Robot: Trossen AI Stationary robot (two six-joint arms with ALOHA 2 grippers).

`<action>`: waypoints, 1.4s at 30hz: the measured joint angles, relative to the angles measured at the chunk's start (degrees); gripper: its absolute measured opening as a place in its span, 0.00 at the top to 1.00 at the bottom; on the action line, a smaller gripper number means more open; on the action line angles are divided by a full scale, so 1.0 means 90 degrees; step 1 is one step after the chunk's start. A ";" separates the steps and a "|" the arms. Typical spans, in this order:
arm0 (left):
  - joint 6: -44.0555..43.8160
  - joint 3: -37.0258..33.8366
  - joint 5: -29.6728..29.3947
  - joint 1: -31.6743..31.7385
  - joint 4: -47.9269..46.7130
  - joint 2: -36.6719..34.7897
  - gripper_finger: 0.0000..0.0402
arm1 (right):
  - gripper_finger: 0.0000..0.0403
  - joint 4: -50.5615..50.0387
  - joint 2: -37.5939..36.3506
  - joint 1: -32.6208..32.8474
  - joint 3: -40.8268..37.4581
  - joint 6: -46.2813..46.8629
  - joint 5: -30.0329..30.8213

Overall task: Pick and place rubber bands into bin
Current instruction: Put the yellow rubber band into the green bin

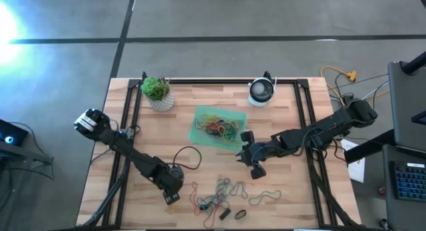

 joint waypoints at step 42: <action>0.1378 0.0171 -0.1960 -0.0045 -0.0251 0.0101 0.99 | 0.83 0.0122 0.0000 0.0000 0.0000 -0.0015 -0.0005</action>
